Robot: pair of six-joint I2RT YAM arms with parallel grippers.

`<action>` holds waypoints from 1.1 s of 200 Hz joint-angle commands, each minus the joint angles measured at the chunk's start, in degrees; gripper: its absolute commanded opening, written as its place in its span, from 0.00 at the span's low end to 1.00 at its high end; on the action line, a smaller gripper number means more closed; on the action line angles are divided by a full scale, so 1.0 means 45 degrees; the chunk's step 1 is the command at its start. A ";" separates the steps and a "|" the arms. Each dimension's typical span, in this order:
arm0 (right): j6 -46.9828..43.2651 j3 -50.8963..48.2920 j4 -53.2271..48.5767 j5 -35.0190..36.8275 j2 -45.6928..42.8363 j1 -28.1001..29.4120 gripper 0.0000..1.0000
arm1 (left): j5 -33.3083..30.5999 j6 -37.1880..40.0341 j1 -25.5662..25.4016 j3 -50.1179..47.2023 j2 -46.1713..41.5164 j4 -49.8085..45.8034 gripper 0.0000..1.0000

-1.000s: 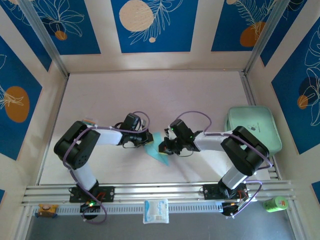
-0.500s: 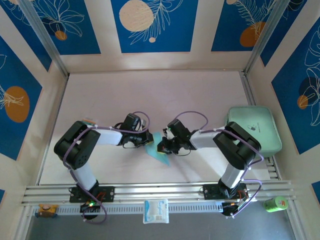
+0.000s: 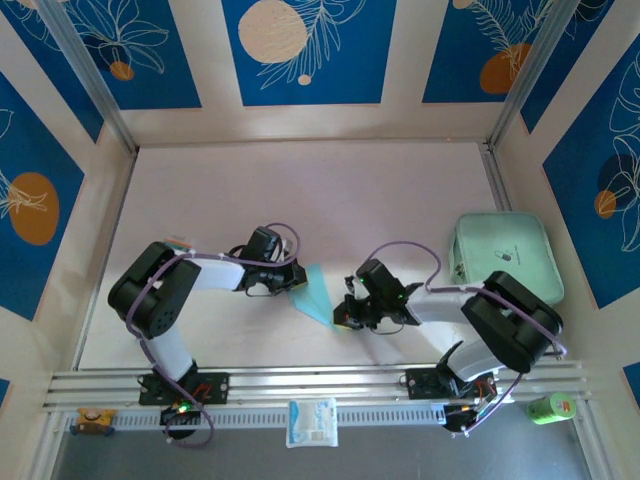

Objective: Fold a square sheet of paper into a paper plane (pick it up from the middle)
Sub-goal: Fourth fold the wing at the center of the table.

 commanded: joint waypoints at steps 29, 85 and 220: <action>0.0077 -0.1017 -0.1968 0.0348 -0.1573 0.0180 0.06 | -0.0482 -0.0007 0.0052 -0.0388 0.0667 -0.0414 0.04; -0.0160 0.0507 -0.2402 0.0472 -0.2279 0.0200 0.07 | -0.0465 0.0001 0.0053 -0.0408 0.0595 -0.0453 0.04; 0.0668 -0.0914 -0.2052 0.0986 -0.1223 0.0939 0.07 | -0.0086 -0.0183 0.0194 -0.0388 0.1019 0.0016 0.04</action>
